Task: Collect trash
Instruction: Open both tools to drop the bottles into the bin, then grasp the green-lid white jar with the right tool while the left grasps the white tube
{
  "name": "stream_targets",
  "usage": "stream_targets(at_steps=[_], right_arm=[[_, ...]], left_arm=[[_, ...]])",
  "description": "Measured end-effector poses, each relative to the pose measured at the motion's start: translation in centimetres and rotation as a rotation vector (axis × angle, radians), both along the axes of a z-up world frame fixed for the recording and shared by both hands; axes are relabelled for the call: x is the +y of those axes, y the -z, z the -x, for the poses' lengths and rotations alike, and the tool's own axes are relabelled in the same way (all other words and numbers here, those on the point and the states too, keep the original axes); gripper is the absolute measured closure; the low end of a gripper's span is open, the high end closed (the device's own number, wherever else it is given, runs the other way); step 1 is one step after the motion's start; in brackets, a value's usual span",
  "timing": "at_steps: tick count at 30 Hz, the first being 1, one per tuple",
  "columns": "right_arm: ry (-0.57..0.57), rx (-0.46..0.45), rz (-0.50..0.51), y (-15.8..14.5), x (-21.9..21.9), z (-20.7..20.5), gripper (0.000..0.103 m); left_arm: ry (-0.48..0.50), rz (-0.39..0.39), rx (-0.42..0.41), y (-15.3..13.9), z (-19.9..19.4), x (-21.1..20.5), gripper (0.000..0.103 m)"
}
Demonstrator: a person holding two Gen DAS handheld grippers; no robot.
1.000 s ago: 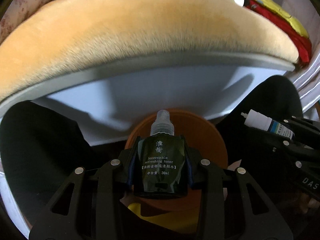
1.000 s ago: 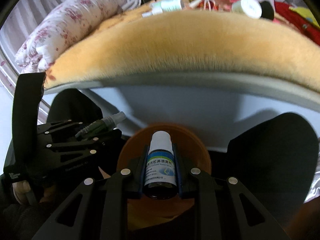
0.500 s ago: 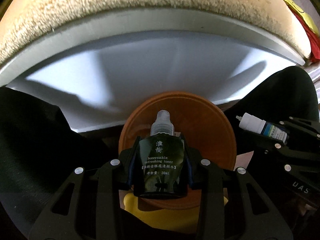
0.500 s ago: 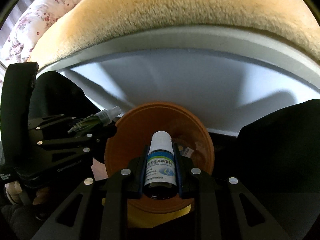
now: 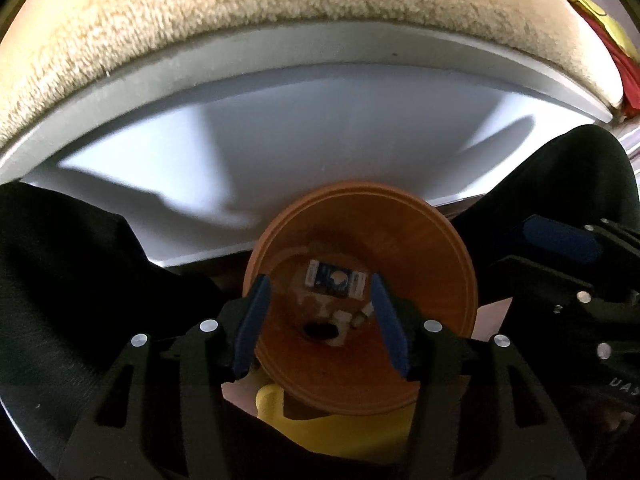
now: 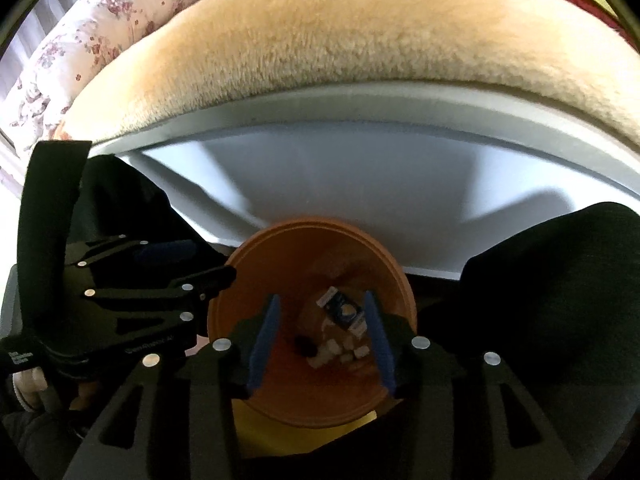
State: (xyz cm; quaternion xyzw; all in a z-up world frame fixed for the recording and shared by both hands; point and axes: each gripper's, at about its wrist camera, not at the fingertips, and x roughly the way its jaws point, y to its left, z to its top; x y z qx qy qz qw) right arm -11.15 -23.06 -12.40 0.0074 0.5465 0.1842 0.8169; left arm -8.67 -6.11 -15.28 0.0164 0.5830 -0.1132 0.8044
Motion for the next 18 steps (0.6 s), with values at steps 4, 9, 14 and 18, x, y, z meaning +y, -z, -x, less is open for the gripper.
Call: stream_targets(at_steps=[4, 9, 14, 18], right_arm=[[0.013, -0.04, -0.014, -1.7, -0.8, 0.7, 0.053], [0.018, -0.12, -0.03, -5.1, -1.9, 1.7, 0.038], [0.039, -0.306, -0.004, -10.7, -3.6, 1.2, 0.013], [0.08, -0.466, 0.038, -15.0, -5.9, -1.9, 0.006]], left_arm=[[0.014, -0.001, -0.033, -1.0, 0.5, -0.1, 0.047], [0.04, 0.037, -0.116, -3.9, 1.7, 0.0, 0.04], [0.062, 0.076, -0.302, -9.5, 3.4, 1.0, 0.027], [0.069, 0.053, -0.435, -13.4, 3.4, 1.0, 0.017]])
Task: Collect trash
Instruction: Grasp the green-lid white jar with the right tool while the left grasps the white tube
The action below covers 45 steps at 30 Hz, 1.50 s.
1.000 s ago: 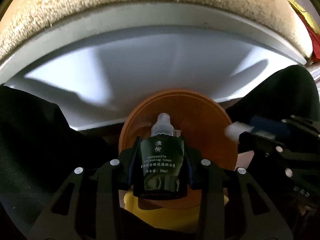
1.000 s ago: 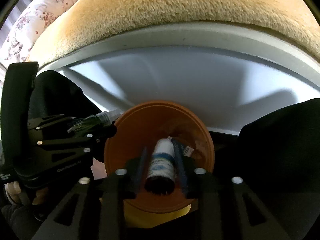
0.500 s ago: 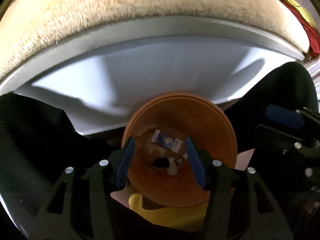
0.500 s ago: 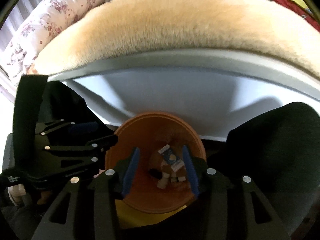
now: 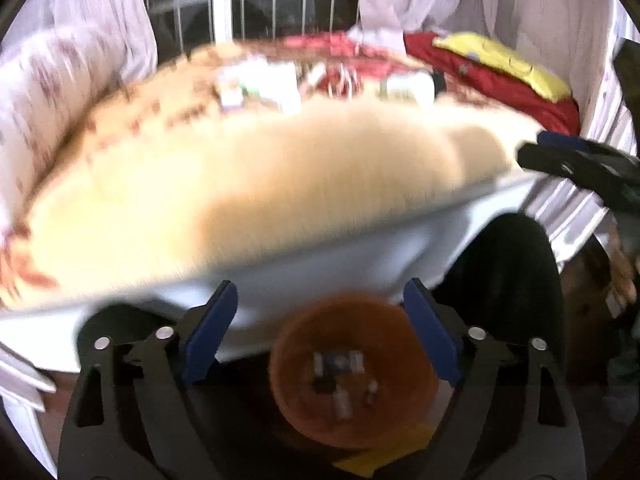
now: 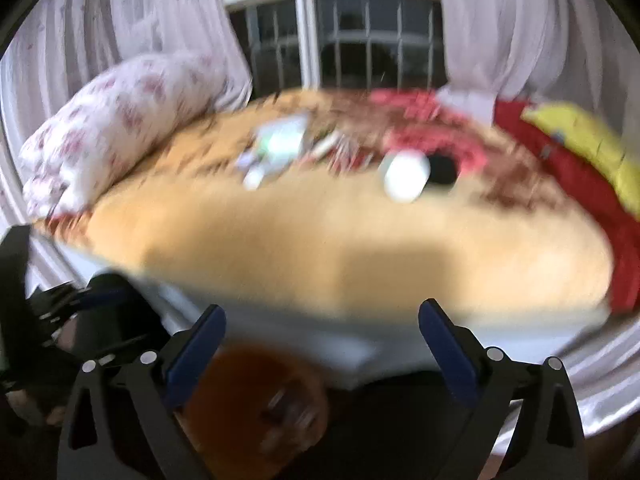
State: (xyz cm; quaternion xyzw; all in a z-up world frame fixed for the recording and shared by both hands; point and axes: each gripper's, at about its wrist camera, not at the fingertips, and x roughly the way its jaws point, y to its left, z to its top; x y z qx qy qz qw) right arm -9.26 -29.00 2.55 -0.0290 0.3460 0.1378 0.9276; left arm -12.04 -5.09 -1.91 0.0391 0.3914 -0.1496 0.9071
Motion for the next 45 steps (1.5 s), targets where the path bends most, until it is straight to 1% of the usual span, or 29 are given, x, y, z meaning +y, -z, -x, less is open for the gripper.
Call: stream_targets(at_steps=[2, 3, 5, 6, 9, 12, 16, 21, 22, 23, 25, 26, 27, 28, 29, 30, 31, 33, 36, 38, 40, 43, 45], right_arm=[[0.015, -0.038, 0.009, -0.7, -1.2, -2.3, 0.006], [0.021, -0.037, 0.005, -0.6, -1.6, -3.8, 0.006], [0.032, -0.016, -0.029, -0.3, -2.5, -6.3, 0.006], [0.038, 0.009, -0.062, 0.2, -3.1, -8.3, 0.008], [0.072, 0.052, -0.089, 1.4, -4.0, -12.4, 0.012], [0.083, 0.086, -0.1, 2.5, -3.8, -14.8, 0.015], [0.081, 0.114, -0.11, 3.1, -3.7, -17.5, 0.015], [0.084, 0.161, -0.101, 4.1, -3.1, -20.2, 0.016], [0.084, 0.176, -0.099, 4.3, -2.9, -20.9, 0.018], [0.081, 0.192, -0.098, 4.5, -2.8, -21.4, 0.023], [0.071, 0.231, -0.089, 4.9, -2.3, -22.6, 0.03], [0.068, 0.256, -0.075, 5.1, -1.9, -23.3, 0.036], [0.069, 0.276, -0.06, 5.4, -1.6, -24.0, 0.038], [0.071, 0.283, -0.051, 5.5, -1.3, -24.4, 0.038], [0.074, 0.291, -0.042, 5.7, -1.1, -24.8, 0.043], [0.079, 0.293, -0.035, 5.9, -1.0, -25.1, 0.056], [0.09, 0.293, -0.024, 6.0, -0.9, -25.2, 0.056], [0.091, 0.281, -0.038, 6.1, -1.1, -25.0, 0.056], [0.094, 0.256, -0.086, 6.1, -1.9, -24.3, 0.056], [0.095, 0.248, -0.103, 6.1, -2.2, -24.1, 0.056], [0.095, 0.239, -0.103, 6.2, -2.1, -24.1, 0.056], [0.094, 0.223, -0.091, 6.2, -1.9, -23.8, 0.056], [0.093, 0.224, -0.107, 6.3, -2.1, -23.9, 0.056]], left_arm=[[-0.005, 0.032, -0.015, -0.9, -1.1, 0.1, 0.015], [-0.009, 0.047, -0.016, -1.2, -1.6, 0.2, 0.015], [-0.028, 0.078, -0.01, -1.6, -3.0, 0.3, 0.015], [-0.035, 0.084, -0.007, -1.5, -3.5, 0.3, 0.015], [-0.059, 0.108, 0.008, -1.2, -4.4, 0.6, 0.015], [-0.067, 0.116, 0.035, -0.4, -5.0, 0.6, 0.015], [-0.074, 0.088, 0.048, 0.5, -5.9, 0.2, 0.015], [-0.071, 0.098, 0.078, 1.5, -6.5, 0.0, 0.015], [-0.072, 0.098, 0.083, 1.7, -6.6, 0.0, 0.015], [-0.073, 0.098, 0.087, 1.8, -6.7, 0.0, 0.015], [-0.076, 0.099, 0.096, 2.1, -6.8, 0.1, 0.014], [-0.078, 0.1, 0.098, 2.2, -6.8, 0.1, 0.015], [-0.08, 0.1, 0.098, 2.2, -6.8, 0.1, 0.015], [-0.08, 0.103, 0.098, 2.2, -6.9, 0.2, 0.015], [-0.081, 0.103, 0.098, 2.2, -6.9, 0.2, 0.014], [-0.083, 0.104, 0.097, 2.2, -7.0, 0.2, 0.015], [-0.085, 0.107, 0.097, 2.1, -7.1, 0.3, 0.015], [-0.087, 0.118, 0.099, 1.8, -7.6, 0.3, 0.015], [-0.1, 0.14, 0.096, 1.0, -8.9, 0.5, 0.015], [-0.111, 0.148, 0.074, 0.0, -10.6, 0.2, 0.015], [-0.133, 0.131, 0.058, -0.7, -12.4, -0.3, 0.015], [-0.158, 0.113, 0.078, -1.0, -15.9, -1.5, 0.015], [-0.177, 0.108, 0.088, -1.1, -18.4, -2.2, 0.015]])
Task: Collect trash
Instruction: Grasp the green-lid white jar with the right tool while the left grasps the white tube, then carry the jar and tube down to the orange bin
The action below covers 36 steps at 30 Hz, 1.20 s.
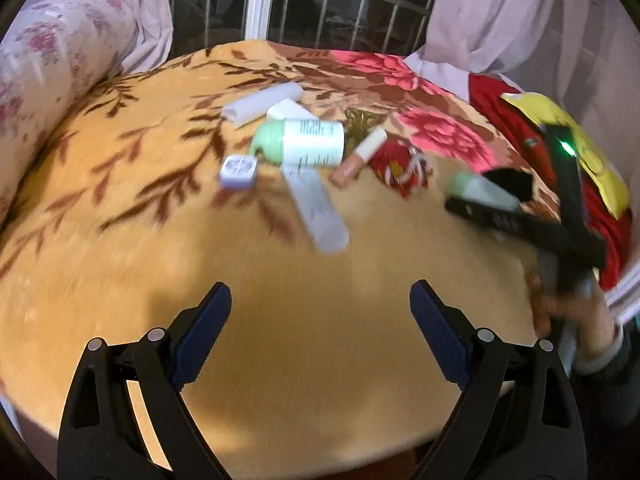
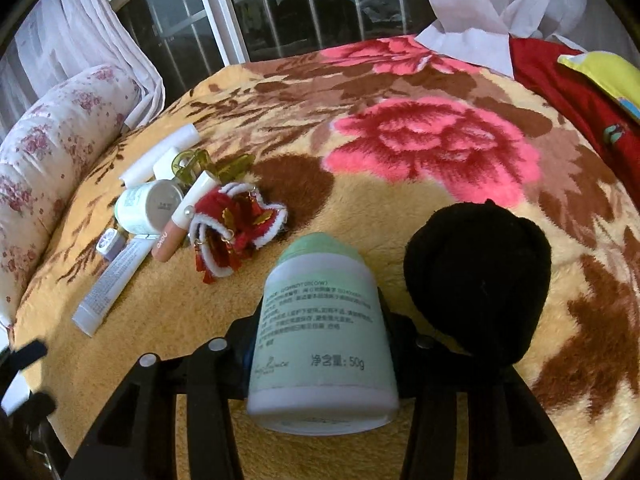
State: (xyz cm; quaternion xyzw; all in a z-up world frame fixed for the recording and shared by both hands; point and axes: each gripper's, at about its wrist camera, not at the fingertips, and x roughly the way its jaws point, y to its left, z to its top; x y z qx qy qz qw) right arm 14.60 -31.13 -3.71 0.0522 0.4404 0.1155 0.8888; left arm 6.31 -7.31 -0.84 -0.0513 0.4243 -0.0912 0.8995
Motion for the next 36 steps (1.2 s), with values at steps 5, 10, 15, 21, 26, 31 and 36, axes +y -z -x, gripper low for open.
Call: stream_targets(at_steps=[5, 10, 15, 21, 26, 31, 36], right_arm=[[0.002, 0.001, -0.054, 0.1, -0.6, 0.0, 0.056], [0.0, 0.003, -0.086, 0.1, -0.9, 0.0, 0.056], [0.002, 0.009, -0.116, 0.1, -1.1, 0.0, 0.056], [0.004, 0.008, -0.125, 0.1, -1.2, 0.1, 0.056], [0.008, -0.002, -0.127, 0.1, -1.3, 0.2, 0.056], [0.028, -0.041, -0.126, -0.7, -1.6, 0.9, 0.056], [0.03, -0.089, -0.146, -2.7, -1.1, 3.6, 0.056]], left_arm=[[-0.072, -0.072, 0.039, 1.1, -5.2, -1.5, 0.015], [-0.093, -0.147, 0.137, 3.7, -8.8, -2.5, 0.03], [-0.098, -0.187, 0.11, 3.8, -9.1, -3.0, 0.072], [-0.076, -0.099, 0.052, 2.8, -7.3, -2.1, 0.073], [-0.056, -0.102, 0.001, 1.7, -3.8, -1.2, 0.073], [-0.066, -0.09, -0.077, -0.6, 1.2, 0.6, 0.073], [-0.083, -0.068, -0.101, -1.4, 4.7, 2.3, 0.073]])
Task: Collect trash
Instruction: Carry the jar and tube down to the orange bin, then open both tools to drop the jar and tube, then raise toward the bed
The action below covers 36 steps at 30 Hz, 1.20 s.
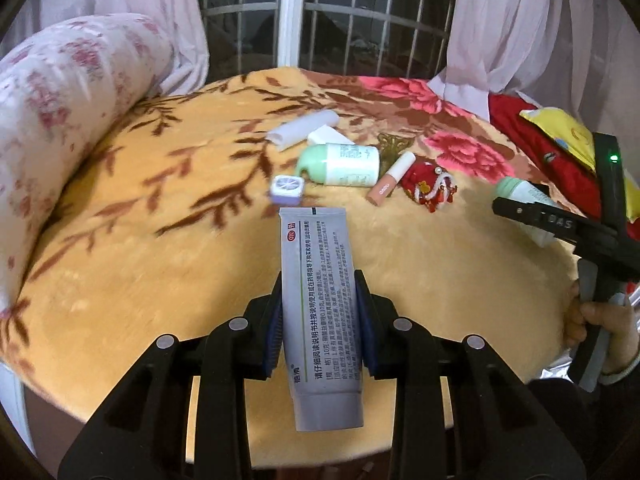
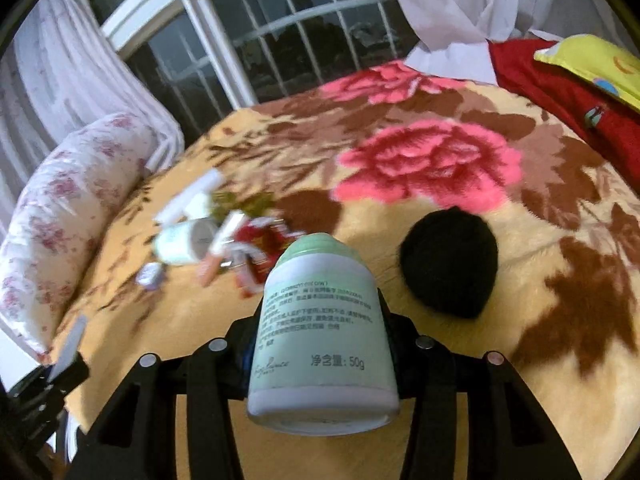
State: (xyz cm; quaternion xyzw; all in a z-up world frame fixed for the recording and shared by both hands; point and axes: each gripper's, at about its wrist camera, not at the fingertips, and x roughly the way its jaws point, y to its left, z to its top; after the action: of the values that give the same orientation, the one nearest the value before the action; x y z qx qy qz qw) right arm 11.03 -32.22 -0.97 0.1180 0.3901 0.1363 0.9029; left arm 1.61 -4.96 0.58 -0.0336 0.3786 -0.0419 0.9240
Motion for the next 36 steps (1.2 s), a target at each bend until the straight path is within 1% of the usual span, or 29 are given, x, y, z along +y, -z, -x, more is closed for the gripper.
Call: stream_targets(at_steps=[3, 5, 9, 11, 14, 16, 18, 20, 22, 27, 29, 31, 36], right_arm=[[-0.038, -0.027, 0.016, -1.1, 1.6, 2.7, 0.056], [-0.059, -0.052, 0.017, -1.9, 2.6, 5.3, 0.056], [-0.102, -0.1, 0.009, -3.0, 4.1, 10.6, 0.056], [-0.13, -0.117, 0.007, -3.1, 4.9, 13.7, 0.056], [-0.164, -0.107, 0.004, -2.3, 5.9, 17.3, 0.056], [-0.176, -0.088, 0.02, -1.1, 6.5, 19.3, 0.056], [-0.188, -0.064, 0.047, 0.4, 7.2, 21.1, 0.056], [-0.201, -0.031, 0.072, 1.9, 7.7, 22.2, 0.056], [-0.212, 0.006, 0.086, 3.5, 8.0, 22.9, 0.056], [-0.233, 0.133, 0.077, 7.5, 8.6, 23.6, 0.056], [-0.235, 0.158, 0.081, 8.3, 8.8, 23.5, 0.056], [-0.238, 0.169, 0.086, 8.7, 9.0, 23.4, 0.056], [-0.239, 0.2, 0.091, 9.4, 8.9, 23.1, 0.056]], left_arm=[[-0.002, 0.036, -0.003, 0.1, 2.0, 1.1, 0.073], [0.009, 0.048, -0.007, 0.1, 3.2, 1.5, 0.073], [0.048, 0.056, -0.017, 0.3, 6.6, 1.8, 0.073], [0.067, 0.047, -0.015, 0.7, 8.5, 1.8, 0.073], [0.082, 0.033, 0.004, 1.8, 10.6, 1.7, 0.073], [0.082, 0.021, 0.016, 2.7, 11.6, 1.7, 0.073], [0.092, 0.028, 0.044, 3.8, 12.4, 1.7, 0.073], [0.094, 0.026, 0.074, 5.0, 13.0, 1.6, 0.073], [0.096, 0.028, 0.123, 6.7, 13.3, 1.3, 0.073], [0.127, 0.028, 0.242, 10.4, 13.7, 0.2, 0.073], [0.124, 0.035, 0.289, 11.5, 13.3, 0.4, 0.072], [0.114, 0.046, 0.313, 12.0, 12.9, 0.6, 0.073], [0.104, 0.049, 0.343, 12.7, 12.4, 0.7, 0.072]])
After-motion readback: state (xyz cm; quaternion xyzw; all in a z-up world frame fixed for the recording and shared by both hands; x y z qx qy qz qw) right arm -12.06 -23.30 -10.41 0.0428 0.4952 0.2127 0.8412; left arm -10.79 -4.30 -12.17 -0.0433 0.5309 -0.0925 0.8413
